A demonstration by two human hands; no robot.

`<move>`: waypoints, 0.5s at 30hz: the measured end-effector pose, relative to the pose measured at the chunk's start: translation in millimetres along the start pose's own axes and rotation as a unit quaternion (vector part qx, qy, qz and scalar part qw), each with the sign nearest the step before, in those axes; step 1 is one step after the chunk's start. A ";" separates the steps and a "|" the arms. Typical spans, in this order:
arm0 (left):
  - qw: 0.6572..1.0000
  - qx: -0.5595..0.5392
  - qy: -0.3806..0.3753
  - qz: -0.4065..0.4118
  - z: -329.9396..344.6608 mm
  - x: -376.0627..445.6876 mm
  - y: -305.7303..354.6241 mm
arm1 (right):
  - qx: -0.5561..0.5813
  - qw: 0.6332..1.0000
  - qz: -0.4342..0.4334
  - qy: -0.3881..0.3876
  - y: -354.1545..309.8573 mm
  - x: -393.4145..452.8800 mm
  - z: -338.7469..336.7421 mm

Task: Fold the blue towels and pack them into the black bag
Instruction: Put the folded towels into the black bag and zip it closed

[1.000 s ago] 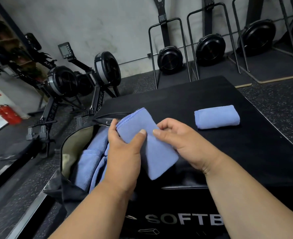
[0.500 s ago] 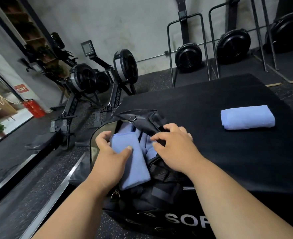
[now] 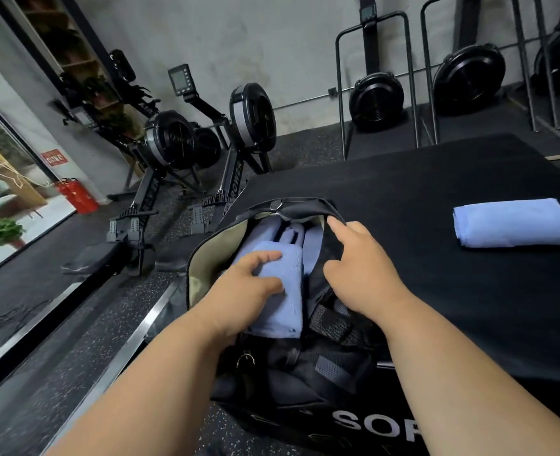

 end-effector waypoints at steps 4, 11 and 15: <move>0.999 -0.025 -0.028 0.023 5.4 26.7 19.2 | 0.032 0.999 0.006 0.007 1.9 0.6 -4.8; 0.998 -0.032 -0.057 0.026 21.3 63.1 24.0 | 0.070 0.997 0.004 0.008 7.5 8.6 -10.3; 0.997 -0.044 -0.061 0.031 25.6 71.9 23.8 | 0.085 0.996 -0.001 -0.001 9.1 13.3 -9.1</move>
Point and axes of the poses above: each hand's wrist, its own x-axis towards the middle knuckle, its own z-axis out of the palm, y = z × x, the point moved 6 cm from there along x, towards the middle knuckle
